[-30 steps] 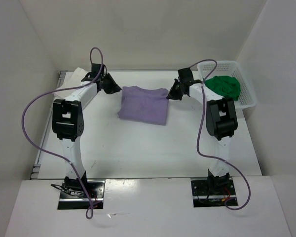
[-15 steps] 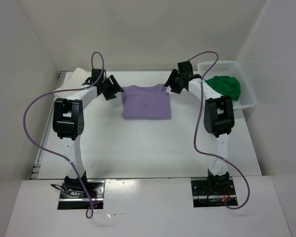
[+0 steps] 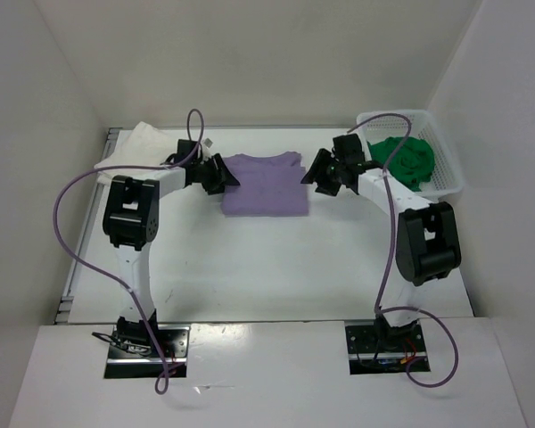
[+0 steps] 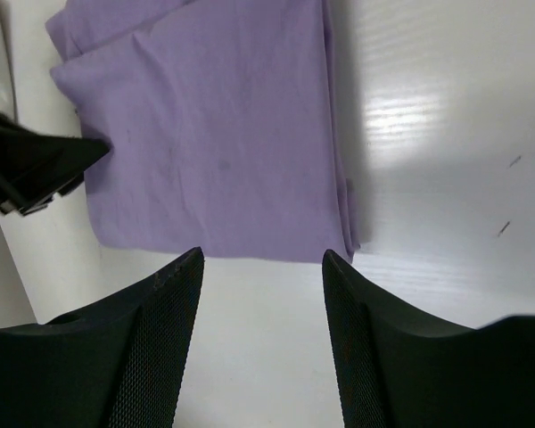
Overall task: Fold and stack the t-shirts
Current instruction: Put the neatly folded tshirt into the corner of the board with the left arm
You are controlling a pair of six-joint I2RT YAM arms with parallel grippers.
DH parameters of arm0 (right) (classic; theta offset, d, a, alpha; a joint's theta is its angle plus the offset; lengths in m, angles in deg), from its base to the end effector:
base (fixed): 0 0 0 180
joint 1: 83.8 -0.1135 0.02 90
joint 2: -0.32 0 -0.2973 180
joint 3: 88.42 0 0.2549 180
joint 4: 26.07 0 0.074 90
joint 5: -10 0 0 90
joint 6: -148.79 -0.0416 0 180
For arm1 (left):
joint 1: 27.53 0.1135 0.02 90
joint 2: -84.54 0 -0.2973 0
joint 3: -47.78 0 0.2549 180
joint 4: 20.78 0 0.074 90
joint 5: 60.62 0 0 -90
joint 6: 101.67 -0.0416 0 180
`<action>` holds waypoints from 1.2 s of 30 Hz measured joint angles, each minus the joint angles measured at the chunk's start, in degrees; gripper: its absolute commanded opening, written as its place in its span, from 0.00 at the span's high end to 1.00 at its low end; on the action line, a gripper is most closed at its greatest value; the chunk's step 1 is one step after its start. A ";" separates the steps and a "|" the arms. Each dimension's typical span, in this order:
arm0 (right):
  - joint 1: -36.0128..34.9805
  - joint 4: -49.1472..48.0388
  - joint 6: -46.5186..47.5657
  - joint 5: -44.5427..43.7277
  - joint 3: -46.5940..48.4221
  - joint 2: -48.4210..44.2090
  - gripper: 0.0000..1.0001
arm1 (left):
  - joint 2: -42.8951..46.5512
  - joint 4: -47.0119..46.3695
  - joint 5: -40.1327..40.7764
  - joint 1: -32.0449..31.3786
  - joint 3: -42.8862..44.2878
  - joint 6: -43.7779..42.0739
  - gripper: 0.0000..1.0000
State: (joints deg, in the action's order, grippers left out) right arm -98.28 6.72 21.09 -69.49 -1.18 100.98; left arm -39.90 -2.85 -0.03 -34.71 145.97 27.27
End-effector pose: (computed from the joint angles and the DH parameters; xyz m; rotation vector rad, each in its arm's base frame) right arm 0.3878 0.1080 0.2636 0.4056 2.4254 0.6373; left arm 0.4894 -0.0822 0.1691 -0.4040 2.4008 -0.9848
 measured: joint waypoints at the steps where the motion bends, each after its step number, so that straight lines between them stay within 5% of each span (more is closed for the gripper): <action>1: -0.15 -0.24 -0.11 0.17 -1.27 -1.11 0.38 | -0.90 -0.59 -0.22 -0.50 0.26 0.13 0.54; 3: -0.28 -0.63 -0.33 0.59 -3.58 -3.17 0.38 | -2.27 -1.44 -1.18 -1.20 1.01 0.44 0.67; 4: -0.33 -0.61 -0.39 0.70 -4.59 -4.20 0.38 | -2.86 -1.70 -1.25 -1.44 1.46 0.44 0.83; 7: -0.33 -0.76 -0.81 0.94 -7.41 -7.37 0.38 | -3.91 -1.31 -0.52 -2.45 3.02 1.81 0.96; 11: -0.33 -0.90 -1.29 1.11 -11.72 -12.63 0.38 | -4.07 2.47 0.90 -3.58 8.68 2.97 0.98; 16: -0.33 -0.66 -1.51 1.18 -15.52 -17.55 0.38 | -4.59 9.31 0.98 -3.67 26.51 3.37 0.98; 21: -0.33 -0.26 -1.60 1.27 -16.70 -18.80 0.37 | -2.99 10.23 0.83 2.73 37.92 3.23 0.98; 22: -0.33 -0.26 -1.60 1.42 -16.70 -18.80 0.37 | -1.99 10.27 0.87 5.33 37.64 3.23 0.95; 23: -0.33 -0.24 -1.60 1.64 -16.72 -18.80 0.37 | -0.87 9.62 0.92 7.93 36.15 3.30 0.70; 25: -0.33 -0.26 -1.57 2.23 -16.74 -18.80 0.37 | 2.01 7.98 1.22 14.12 30.67 3.65 0.43; 29: -0.33 -0.28 -1.33 3.58 -16.74 -18.80 0.37 | 7.63 2.49 2.25 26.91 13.42 8.33 0.33; 31: -0.33 -0.20 -1.16 4.02 -16.76 -18.80 0.33 | 11.65 0.44 3.17 32.35 1.46 10.99 0.12; 36: -0.33 -0.31 -0.26 5.09 -17.44 -18.80 0.30 | 22.53 1.79 8.24 38.91 -17.68 14.49 0.02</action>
State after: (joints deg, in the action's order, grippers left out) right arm -98.61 6.42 20.83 -64.40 -18.62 82.18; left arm -17.37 -1.06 8.21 4.20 128.29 41.76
